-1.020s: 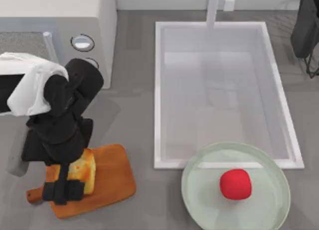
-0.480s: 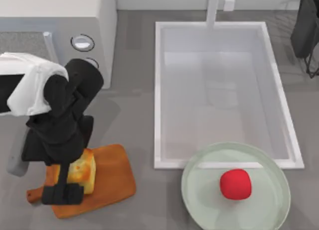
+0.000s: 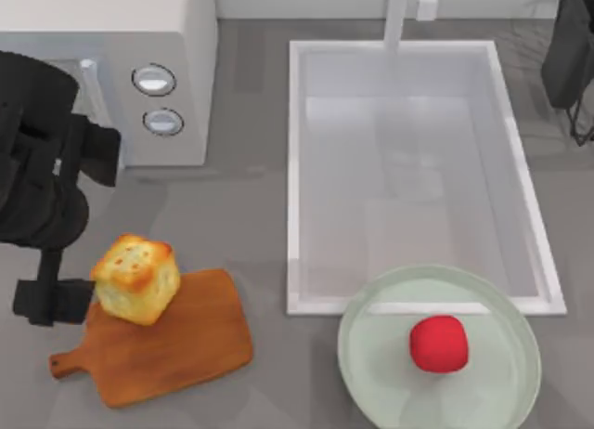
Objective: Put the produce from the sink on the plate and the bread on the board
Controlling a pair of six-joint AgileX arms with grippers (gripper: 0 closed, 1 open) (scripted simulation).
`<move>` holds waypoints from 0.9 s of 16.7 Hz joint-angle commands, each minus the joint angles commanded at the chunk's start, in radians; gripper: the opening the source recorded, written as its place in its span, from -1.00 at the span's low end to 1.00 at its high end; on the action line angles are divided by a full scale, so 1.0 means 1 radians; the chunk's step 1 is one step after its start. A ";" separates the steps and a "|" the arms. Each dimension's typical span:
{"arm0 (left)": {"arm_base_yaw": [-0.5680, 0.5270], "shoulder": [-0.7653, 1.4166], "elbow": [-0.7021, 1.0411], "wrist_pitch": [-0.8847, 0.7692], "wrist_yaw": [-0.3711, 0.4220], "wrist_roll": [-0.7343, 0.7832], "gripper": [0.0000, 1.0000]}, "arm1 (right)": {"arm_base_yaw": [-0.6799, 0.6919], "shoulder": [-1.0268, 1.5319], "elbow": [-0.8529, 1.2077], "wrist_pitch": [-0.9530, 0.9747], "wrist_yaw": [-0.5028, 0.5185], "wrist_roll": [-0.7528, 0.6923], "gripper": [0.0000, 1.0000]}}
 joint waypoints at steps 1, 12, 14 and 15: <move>0.031 -0.070 -0.038 0.048 -0.004 0.088 1.00 | 0.000 0.000 0.000 0.000 0.000 0.000 1.00; 0.264 -0.996 -0.626 0.434 0.010 1.285 1.00 | 0.000 0.000 0.000 0.000 0.000 0.000 1.00; 0.277 -1.152 -0.713 0.479 0.019 1.441 1.00 | 0.000 0.000 0.000 0.000 0.000 0.000 1.00; 0.281 -1.217 -0.749 0.498 0.023 1.504 1.00 | 0.000 0.000 0.000 0.000 0.000 0.000 1.00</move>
